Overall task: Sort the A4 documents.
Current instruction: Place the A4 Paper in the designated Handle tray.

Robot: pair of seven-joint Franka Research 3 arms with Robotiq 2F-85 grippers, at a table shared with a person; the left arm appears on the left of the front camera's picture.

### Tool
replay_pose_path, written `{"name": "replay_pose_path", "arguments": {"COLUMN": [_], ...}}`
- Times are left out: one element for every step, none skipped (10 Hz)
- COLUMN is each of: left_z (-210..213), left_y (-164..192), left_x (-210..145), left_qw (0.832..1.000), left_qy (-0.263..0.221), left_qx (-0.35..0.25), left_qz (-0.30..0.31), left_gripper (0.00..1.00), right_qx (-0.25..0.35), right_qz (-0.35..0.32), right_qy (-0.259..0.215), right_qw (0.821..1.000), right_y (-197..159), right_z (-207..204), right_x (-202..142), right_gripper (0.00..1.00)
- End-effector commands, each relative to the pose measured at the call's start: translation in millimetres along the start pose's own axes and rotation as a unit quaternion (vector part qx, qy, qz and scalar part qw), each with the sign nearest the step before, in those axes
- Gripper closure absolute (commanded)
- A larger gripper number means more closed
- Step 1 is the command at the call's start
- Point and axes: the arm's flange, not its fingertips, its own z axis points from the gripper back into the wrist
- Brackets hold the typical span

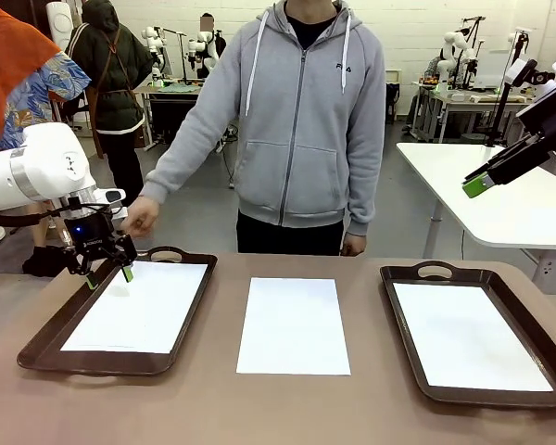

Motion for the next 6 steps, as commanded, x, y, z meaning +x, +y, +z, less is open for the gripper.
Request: {"name": "replay_pose_path", "arguments": {"left_z": [2.3,4.8,5.6,6.4,7.1,8.1], "left_y": [2.3,4.8,6.1,3.9,2.9,6.2], "left_x": [-8.5,-9.6,-10.4,-11.9,-14.4,-2.4], "left_qw": [0.999,0.998,0.998,0.998,0.992,0.999], "left_qy": [-0.014,-0.02,-0.027,-0.041,-0.04,-0.021], "left_qx": [0.034,0.037,0.025,-0.032,-0.122,0.002], "left_qz": [0.031,0.04,0.045,0.032,0.014,0.035], "left_gripper": [0.0,0.0,0.0,0.0,0.0,0.0], "right_qx": [0.007,0.007,0.007,0.007,0.007,0.007], "right_qz": [0.0,0.0,0.0,0.0,0.0,0.0], "right_qy": [-0.005,-0.005,-0.005,-0.005,-0.005,-0.005], "right_qw": [1.0,1.0,1.0,1.0,1.0,1.0], "right_y": [-0.8,-0.8,-0.8,-0.8,-0.8,-0.8], "right_z": [-1.4,-1.4,-1.4,-1.4,-1.4,-1.4], "right_x": [-0.1,-0.1,-0.1,-0.1,-0.1,-0.1], "right_gripper": [0.0,0.0,0.0,0.0,0.0,0.0]}}
